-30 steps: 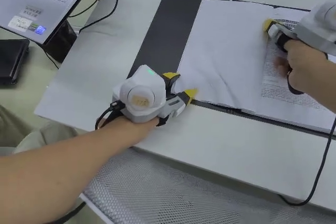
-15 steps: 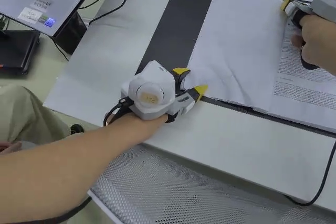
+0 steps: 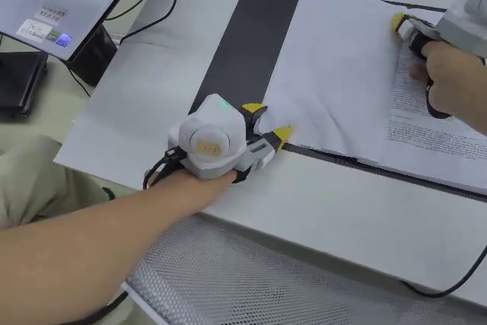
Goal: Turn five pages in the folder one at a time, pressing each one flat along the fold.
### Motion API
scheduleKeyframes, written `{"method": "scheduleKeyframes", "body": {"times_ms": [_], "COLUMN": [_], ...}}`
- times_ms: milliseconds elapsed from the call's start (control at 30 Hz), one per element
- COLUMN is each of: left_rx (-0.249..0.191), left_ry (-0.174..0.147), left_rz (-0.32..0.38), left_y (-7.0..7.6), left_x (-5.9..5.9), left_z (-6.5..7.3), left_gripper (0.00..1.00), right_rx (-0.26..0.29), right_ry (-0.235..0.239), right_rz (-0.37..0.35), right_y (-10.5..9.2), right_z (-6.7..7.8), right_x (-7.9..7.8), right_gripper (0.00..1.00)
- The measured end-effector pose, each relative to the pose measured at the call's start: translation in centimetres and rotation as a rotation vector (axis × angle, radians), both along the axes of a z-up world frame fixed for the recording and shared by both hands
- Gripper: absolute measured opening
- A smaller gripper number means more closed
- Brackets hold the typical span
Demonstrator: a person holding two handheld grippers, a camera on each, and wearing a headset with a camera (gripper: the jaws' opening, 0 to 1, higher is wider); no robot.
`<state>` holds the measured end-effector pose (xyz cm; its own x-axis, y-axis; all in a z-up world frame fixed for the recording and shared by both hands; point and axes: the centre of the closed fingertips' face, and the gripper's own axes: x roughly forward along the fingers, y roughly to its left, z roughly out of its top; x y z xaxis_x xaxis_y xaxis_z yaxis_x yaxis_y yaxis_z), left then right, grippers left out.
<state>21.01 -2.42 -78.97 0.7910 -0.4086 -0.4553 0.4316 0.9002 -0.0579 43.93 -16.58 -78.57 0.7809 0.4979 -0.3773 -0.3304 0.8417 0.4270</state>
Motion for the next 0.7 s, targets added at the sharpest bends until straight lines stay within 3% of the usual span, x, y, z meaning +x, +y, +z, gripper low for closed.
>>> {"method": "scheduleKeyframes", "body": {"times_ms": [367,600,700], "left_rx": [0.000,-0.002,-0.001], "left_ry": [-0.005,-0.008,-0.009], "left_rz": [0.000,0.002,0.001], "left_y": [0.0,0.0,0.0], "left_x": [-0.1,-0.1,-0.2], "left_z": [0.0,0.0,0.0], "left_gripper": [0.30,0.30,0.30], "right_rx": [-0.009,0.014,0.026], "right_ry": [-0.007,0.005,0.003], "right_rz": [0.041,0.026,0.017], "right_y": [0.7,0.2,0.3], "right_z": [1.2,1.0,1.6], "right_x": [-4.4,-5.5,-7.0], "right_gripper": [0.00,0.00,0.00]}}
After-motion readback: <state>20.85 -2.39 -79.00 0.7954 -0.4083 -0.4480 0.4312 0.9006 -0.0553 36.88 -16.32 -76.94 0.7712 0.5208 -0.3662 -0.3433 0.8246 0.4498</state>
